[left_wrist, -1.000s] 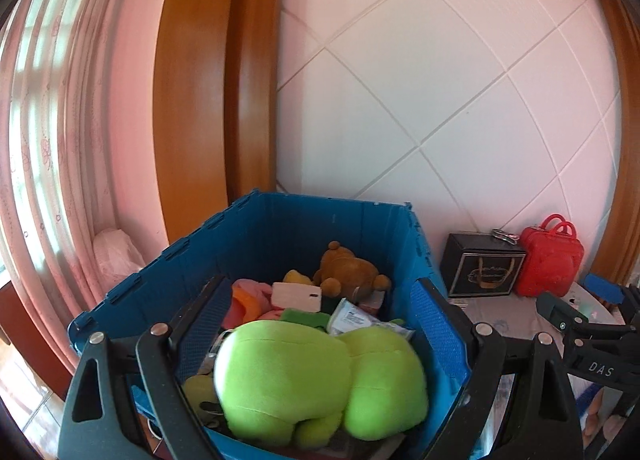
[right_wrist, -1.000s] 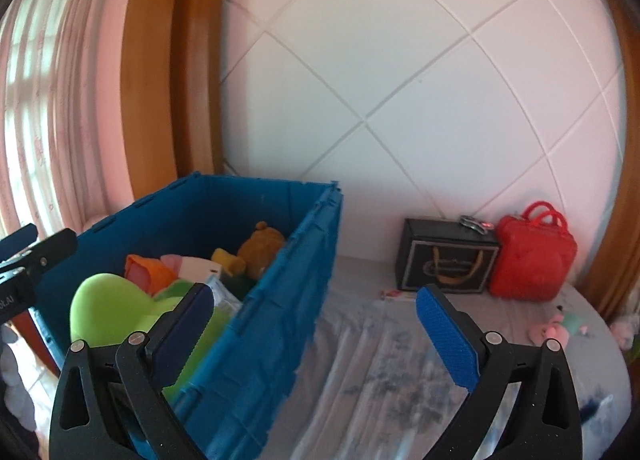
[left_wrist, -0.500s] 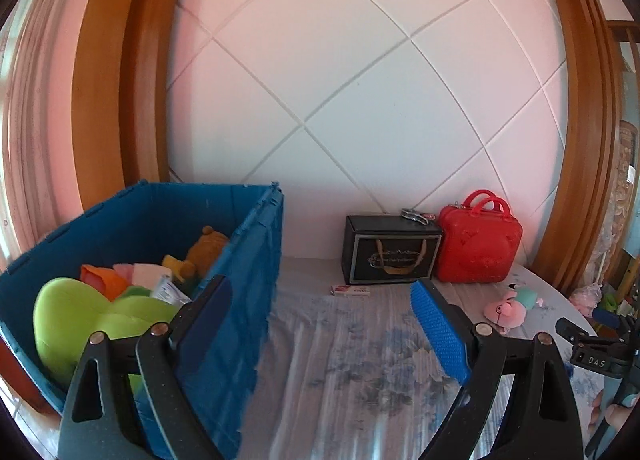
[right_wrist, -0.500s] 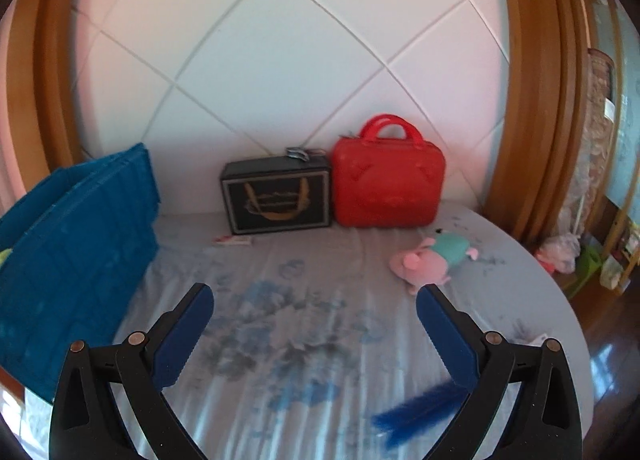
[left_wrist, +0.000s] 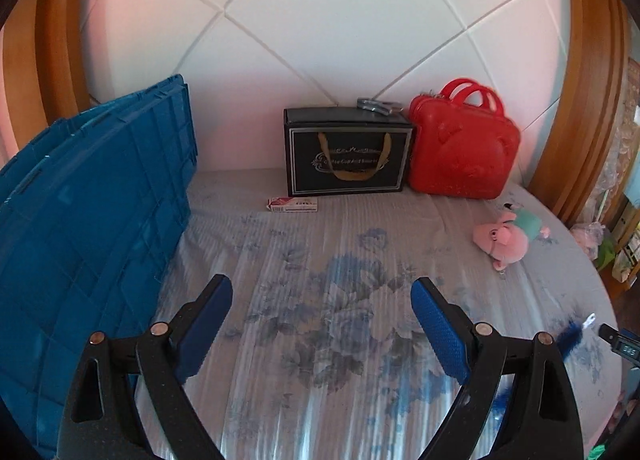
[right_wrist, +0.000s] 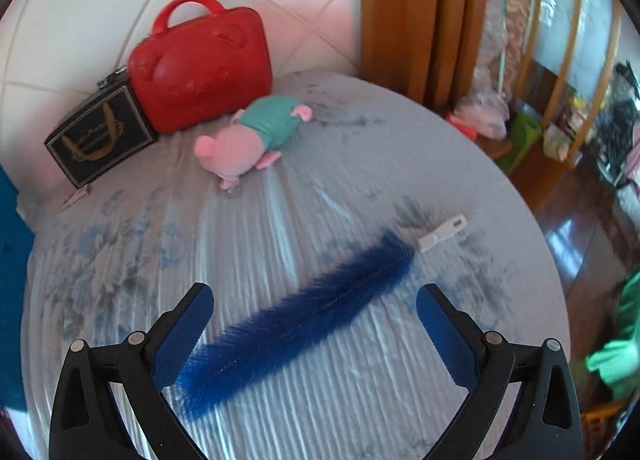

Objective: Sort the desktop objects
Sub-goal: 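Move both grippers back toward the bed, then grasp the small medicine box with the left gripper while the right gripper reaches for the pink pig, then carry the medicine box and pink pig into the blue bin and open both grippers, then move both grippers back toward the blue bristle brush on the bed, then grasp the blue brush with the right gripper while the left gripper grasps it too, then carry the blue brush into the blue bin and open both grippers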

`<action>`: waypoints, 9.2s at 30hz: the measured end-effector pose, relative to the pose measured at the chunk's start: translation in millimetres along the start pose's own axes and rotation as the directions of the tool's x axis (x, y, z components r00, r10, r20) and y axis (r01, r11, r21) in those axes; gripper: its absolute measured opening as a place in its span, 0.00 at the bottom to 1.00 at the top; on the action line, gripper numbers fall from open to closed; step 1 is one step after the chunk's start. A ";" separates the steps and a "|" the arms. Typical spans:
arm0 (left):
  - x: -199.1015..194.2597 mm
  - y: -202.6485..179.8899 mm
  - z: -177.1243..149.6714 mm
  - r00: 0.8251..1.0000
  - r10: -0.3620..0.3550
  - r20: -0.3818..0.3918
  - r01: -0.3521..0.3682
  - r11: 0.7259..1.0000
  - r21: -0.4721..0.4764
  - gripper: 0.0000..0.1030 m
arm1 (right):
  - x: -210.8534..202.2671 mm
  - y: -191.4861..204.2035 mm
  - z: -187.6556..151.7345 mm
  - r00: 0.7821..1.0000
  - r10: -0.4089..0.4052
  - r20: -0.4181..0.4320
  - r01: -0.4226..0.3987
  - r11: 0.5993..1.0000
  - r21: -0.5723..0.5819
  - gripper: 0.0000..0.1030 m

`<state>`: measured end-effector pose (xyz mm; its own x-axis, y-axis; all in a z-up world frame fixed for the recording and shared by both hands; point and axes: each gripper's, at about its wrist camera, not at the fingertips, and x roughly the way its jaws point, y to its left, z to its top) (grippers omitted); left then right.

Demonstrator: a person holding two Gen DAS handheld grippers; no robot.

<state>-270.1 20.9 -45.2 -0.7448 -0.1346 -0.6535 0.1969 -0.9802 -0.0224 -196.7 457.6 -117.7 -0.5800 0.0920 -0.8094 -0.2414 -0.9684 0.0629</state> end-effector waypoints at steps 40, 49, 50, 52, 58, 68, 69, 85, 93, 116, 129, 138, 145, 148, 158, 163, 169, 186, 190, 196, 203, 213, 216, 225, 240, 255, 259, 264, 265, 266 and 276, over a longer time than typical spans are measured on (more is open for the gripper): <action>323.8 79.3 18.7 0.944 0.124 -0.307 -0.158 0.984 -0.087 0.89 | 229.3 103.4 146.0 0.991 0.084 -0.104 -0.088 0.996 -0.028 1.00; 364.9 56.0 73.3 0.945 0.108 -0.308 -0.180 0.960 -0.215 0.87 | 226.6 107.4 154.4 0.993 0.073 -0.088 -0.075 0.997 -0.015 1.00; 378.8 51.5 72.9 0.933 0.125 -0.337 -0.204 0.956 -0.210 0.81 | 227.2 107.5 156.4 0.994 0.066 -0.086 -0.067 0.998 -0.009 1.00; 393.4 49.3 65.1 0.915 0.102 -0.390 -0.199 0.956 -0.217 0.71 | 230.6 107.4 162.6 0.995 0.051 -0.087 -0.050 0.999 0.015 1.00; 369.8 43.4 40.0 0.943 0.020 -0.333 -0.072 0.987 -0.145 0.36 | 259.2 107.3 172.2 0.988 0.063 -0.140 -0.047 0.993 0.112 1.00; 323.5 71.5 -4.4 0.949 0.031 -0.313 -0.041 0.999 -0.026 0.27 | 255.0 118.6 153.5 0.986 0.085 -0.141 -0.081 0.996 0.031 0.89; 326.2 73.4 -4.2 0.950 0.037 -0.309 -0.045 0.999 -0.020 0.27 | 252.7 116.2 152.3 0.986 0.083 -0.145 -0.081 0.996 0.019 0.89; 283.2 46.4 10.1 0.964 0.078 -0.253 -0.080 0.997 0.001 0.27 | 239.8 116.1 162.0 0.990 0.095 -0.105 -0.099 0.994 -0.037 0.84; 188.8 33.2 -2.9 0.977 0.115 -0.179 -0.114 0.993 0.019 0.27 | 154.5 104.7 140.9 0.996 0.091 0.017 -0.088 0.987 -0.137 0.84; -166.4 42.2 -31.9 0.945 0.282 0.165 -0.269 0.959 -0.093 0.27 | -105.2 218.4 39.6 0.793 0.599 0.110 -0.454 0.702 -0.549 0.85; -251.8 220.6 -16.0 0.848 0.447 0.285 -0.421 0.894 -0.150 0.27 | -249.2 412.9 -15.3 0.565 0.817 0.115 -0.550 0.476 -0.686 0.85; -232.0 348.7 -19.3 0.865 0.462 0.198 -0.434 0.885 -0.169 0.27 | -271.0 561.4 -67.1 0.586 0.808 0.058 -0.548 0.448 -0.706 0.85; -211.1 387.7 -19.8 0.886 0.435 0.158 -0.403 0.893 -0.199 0.27 | -284.3 626.9 -106.4 0.644 0.765 0.010 -0.461 0.398 -0.793 0.88; -203.5 390.3 -15.8 0.897 0.417 0.146 -0.385 0.901 -0.201 0.32 | -277.9 627.7 -107.5 0.677 0.735 0.021 -0.423 0.413 -0.806 0.91; -214.5 375.2 -21.8 0.888 0.416 0.195 -0.381 0.904 -0.195 0.71 | -271.1 595.6 -99.6 0.709 0.702 0.063 -0.411 0.484 -0.772 1.00; -239.1 354.5 -21.1 0.883 0.389 0.264 -0.350 0.918 -0.184 0.71 | -276.3 558.8 -94.1 0.705 0.701 0.107 -0.411 0.526 -0.745 1.00; -272.7 302.7 -20.2 0.883 0.307 0.356 -0.278 0.952 -0.132 0.72 | -275.8 484.8 -73.4 0.710 0.682 0.176 -0.419 0.611 -0.672 1.00; -202.5 -61.6 -126.8 0.982 -0.078 0.174 0.079 0.997 0.002 0.73 | -116.7 56.0 16.9 0.918 0.328 0.223 -0.218 0.888 -0.406 1.00; -146.2 -138.5 -162.9 0.996 -0.089 0.030 0.089 0.996 0.002 0.73 | -58.6 -47.8 41.3 0.961 0.245 0.131 -0.185 0.917 -0.353 1.00; -79.2 -211.4 -209.2 0.977 -0.120 -0.174 0.125 0.992 0.021 0.73 | 14.2 -139.7 50.9 0.990 0.141 -0.009 -0.136 0.936 -0.325 1.00; -44.3 -249.4 -246.9 0.963 -0.098 -0.251 0.119 0.990 0.073 0.73 | 80.4 -188.4 53.3 0.987 0.131 -0.090 -0.150 0.957 -0.250 1.00; 8.2 -269.3 -257.4 0.961 -0.066 -0.269 0.099 0.989 0.111 0.73 | 125.8 -180.5 59.2 0.964 0.226 -0.141 -0.251 0.946 -0.203 1.00; 14.4 -272.0 -254.4 0.963 -0.066 -0.263 0.099 0.988 0.116 0.73 | 129.2 -165.0 55.5 0.953 0.265 -0.146 -0.291 0.935 -0.204 1.00; 20.8 -278.4 -248.5 0.956 -0.098 -0.277 0.146 0.977 0.157 0.73 | 158.0 -130.1 45.2 0.930 0.328 -0.165 -0.355 0.918 -0.176 0.76; 36.5 -301.3 -257.6 0.950 -0.151 -0.273 0.205 0.962 0.180 0.37 | 150.3 -114.6 32.7 0.946 0.301 -0.116 -0.321 0.915 -0.243 0.29; -2.9 -315.5 -219.9 0.987 -0.106 -0.117 0.133 0.956 0.263 0.25 | 108.1 -93.6 55.5 0.907 0.422 -0.001 -0.404 0.867 -0.293 0.01; -29.8 -297.6 -199.3 0.994 -0.091 -0.055 0.101 0.963 0.249 0.25 | 76.4 -78.0 73.2 0.883 0.468 0.043 -0.429 0.841 -0.329 0.01; -70.7 -265.4 -167.4 0.998 -0.038 0.044 0.028 0.977 0.213 0.25 | 30.4 -43.8 92.6 0.842 0.533 0.087 -0.464 0.796 -0.389 0.01; -76.7 -259.7 -163.3 0.998 -0.029 0.060 0.016 0.978 0.206 0.25 | 20.1 -35.5 96.5 0.831 0.549 0.094 -0.472 0.784 -0.403 0.01; -86.0 -250.0 -155.2 0.996 -0.012 0.083 -0.004 0.982 0.189 0.25 | 8.0 -26.4 100.8 0.818 0.566 0.102 -0.480 0.769 -0.422 0.01; -175.4 -133.7 -123.4 0.960 0.135 0.246 -0.152 0.987 0.053 0.25 | -105.0 91.1 107.2 0.690 0.712 0.127 -0.516 0.608 -0.603 0.01</action>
<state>-87.1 193.5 -20.9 -0.8454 -0.2971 -0.4439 0.2740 -0.9546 0.1170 -241.1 384.6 35.6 -0.6715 -0.5965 -0.4397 0.6215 -0.7765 0.1043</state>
